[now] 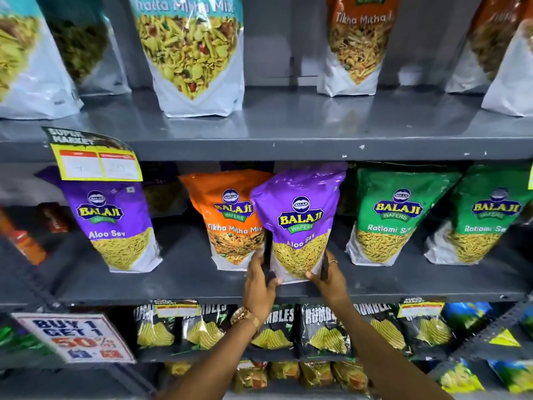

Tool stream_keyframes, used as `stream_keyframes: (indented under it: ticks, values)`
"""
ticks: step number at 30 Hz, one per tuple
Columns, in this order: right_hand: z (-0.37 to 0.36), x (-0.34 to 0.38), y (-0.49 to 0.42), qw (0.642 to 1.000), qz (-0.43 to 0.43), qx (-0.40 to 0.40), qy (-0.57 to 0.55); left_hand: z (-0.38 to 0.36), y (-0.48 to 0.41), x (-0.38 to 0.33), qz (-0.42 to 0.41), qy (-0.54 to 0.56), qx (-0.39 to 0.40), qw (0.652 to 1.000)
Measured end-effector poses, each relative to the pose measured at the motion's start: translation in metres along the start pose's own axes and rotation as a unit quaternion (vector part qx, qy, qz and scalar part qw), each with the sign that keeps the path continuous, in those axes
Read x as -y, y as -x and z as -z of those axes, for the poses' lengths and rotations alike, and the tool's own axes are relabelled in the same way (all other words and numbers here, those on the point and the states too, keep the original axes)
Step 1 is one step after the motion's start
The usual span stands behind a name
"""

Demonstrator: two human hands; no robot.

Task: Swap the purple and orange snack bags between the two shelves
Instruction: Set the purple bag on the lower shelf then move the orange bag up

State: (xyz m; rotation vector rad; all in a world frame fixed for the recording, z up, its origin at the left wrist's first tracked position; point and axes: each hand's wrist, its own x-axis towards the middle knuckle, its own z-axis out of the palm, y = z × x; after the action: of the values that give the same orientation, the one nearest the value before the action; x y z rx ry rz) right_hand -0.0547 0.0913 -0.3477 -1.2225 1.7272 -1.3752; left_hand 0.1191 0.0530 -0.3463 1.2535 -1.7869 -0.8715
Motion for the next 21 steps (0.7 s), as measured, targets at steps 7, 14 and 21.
stream_keyframes:
  ticks: [7, 14, 21]
  values:
    - [-0.030, -0.007, 0.015, 0.997, -0.042, -0.051, 0.030, 0.053, -0.009, 0.039, 0.031, 0.005, -0.233, 0.972]
    - [-0.064, 0.015, 0.047, 0.976, -0.090, -0.088, 0.176, 0.086, -0.072, 0.042, 0.114, 0.109, -0.058, 0.986]
    - [-0.128, 0.022, 0.104, 0.963, 0.010, 0.042, 0.267, 0.087, -0.073, 0.051, 0.116, 0.164, -0.063, 0.978]
